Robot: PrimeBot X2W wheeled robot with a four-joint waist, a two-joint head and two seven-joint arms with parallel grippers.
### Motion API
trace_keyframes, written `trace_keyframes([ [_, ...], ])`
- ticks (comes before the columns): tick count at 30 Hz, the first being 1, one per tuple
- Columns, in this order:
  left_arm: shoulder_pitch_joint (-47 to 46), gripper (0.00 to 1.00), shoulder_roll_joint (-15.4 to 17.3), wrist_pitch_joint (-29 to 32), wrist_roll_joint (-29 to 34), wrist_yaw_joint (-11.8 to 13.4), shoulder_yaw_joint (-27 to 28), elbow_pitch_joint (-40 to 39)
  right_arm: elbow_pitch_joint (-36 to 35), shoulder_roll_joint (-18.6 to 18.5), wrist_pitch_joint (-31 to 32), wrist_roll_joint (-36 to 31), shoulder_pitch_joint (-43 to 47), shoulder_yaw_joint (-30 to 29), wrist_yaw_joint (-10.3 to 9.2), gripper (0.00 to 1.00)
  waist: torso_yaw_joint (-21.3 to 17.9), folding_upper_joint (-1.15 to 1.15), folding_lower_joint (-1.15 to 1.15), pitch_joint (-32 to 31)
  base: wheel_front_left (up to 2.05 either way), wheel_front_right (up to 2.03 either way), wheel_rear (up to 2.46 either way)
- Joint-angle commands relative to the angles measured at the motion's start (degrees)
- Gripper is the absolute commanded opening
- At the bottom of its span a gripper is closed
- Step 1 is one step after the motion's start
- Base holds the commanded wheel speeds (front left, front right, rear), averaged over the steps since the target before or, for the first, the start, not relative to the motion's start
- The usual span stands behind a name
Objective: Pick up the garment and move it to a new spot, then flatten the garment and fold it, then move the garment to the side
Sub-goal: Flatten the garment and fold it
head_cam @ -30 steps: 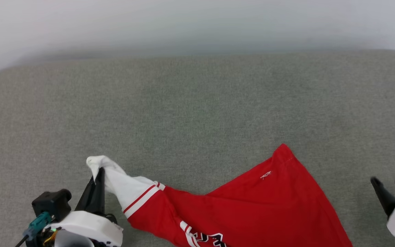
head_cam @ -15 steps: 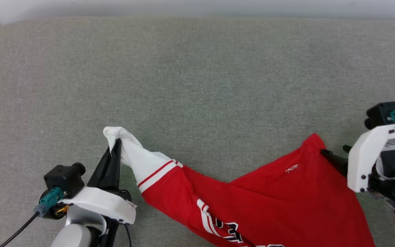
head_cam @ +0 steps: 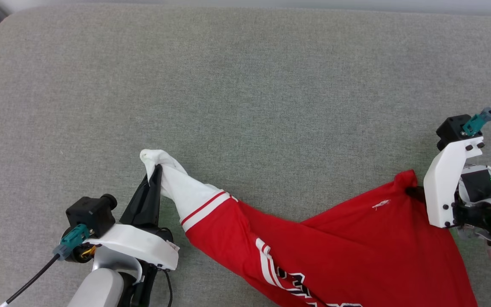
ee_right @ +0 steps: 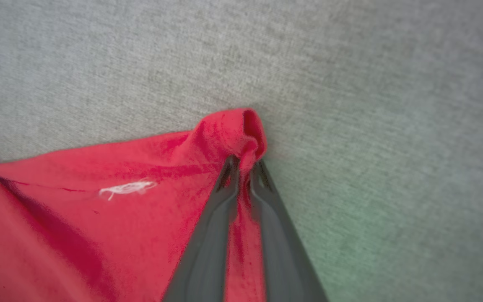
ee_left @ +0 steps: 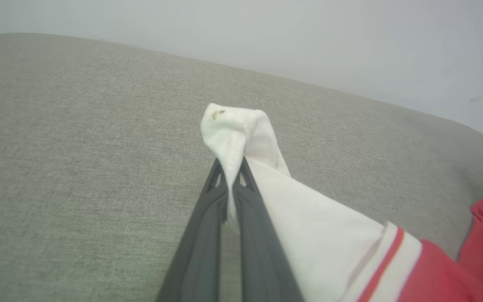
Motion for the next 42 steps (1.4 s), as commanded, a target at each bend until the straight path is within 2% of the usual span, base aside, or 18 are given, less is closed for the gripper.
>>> trace_keyframes([
  [1,-0.55,0.0,0.04,-0.35,-0.23,-0.17,0.2,0.22,2.12,1.14,0.48,0.4,2.05,1.63,-0.02,0.0,0.01,0.0,0.0,-0.09,0.0,0.0,0.0],
  [6,-0.24,0.0,-0.12,-0.62,-0.69,-0.27,-0.01,1.64,0.76,0.12,-1.39,1.13,1.22,1.97,-0.01,0.0,-0.35,0.0,0.0,-1.64,0.0,0.0,0.0],
  [14,-1.54,0.0,0.99,0.1,-1.11,-0.95,0.27,3.22,-0.08,-1.57,-10.3,-0.23,-0.22,1.58,-0.02,0.0,-2.11,0.0,0.0,-8.29,0.0,0.0,0.0],
  [19,-6.71,0.0,2.88,1.69,0.1,-1.94,0.08,4.81,0.81,-2.76,-17.2,-3.32,-1.95,1.44,-0.02,0.0,-3.21,0.0,0.0,-12.38,0.0,0.0,0.0],
  [26,-17.95,0.0,4.16,3.74,1.39,-3.89,-0.39,9.8,2.27,-1.92,-25.94,-6.51,-6.14,-0.44,-0.03,0.0,-5.14,0.0,0.0,-15.37,0.0,0.0,0.0],
  [32,-29.01,0.0,4.36,4.12,1.77,-5.36,0.13,16.78,4.04,-1.82,-30.22,-9.44,-12.15,-1.1,-0.03,0.0,-6.77,0.0,0.0,-14.78,0.0,0.0,0.0],
  [37,-39.09,0.0,4.46,3.79,1.79,-6.65,0.97,23.17,5.83,-1.73,-32.64,-11.11,-18.73,-1.67,-0.03,0.0,-7.66,0.0,0.0,-11.82,0.0,0.0,0.0],
  [42,-49.83,0.0,5.07,3.4,1.6,-6.25,2.81,28.37,7.55,-1.33,-35.45,-12.89,-26.81,-2.45,-0.05,0.0,-8.42,0.0,0.0,-6.78,0.0,0.0,0.0],
])
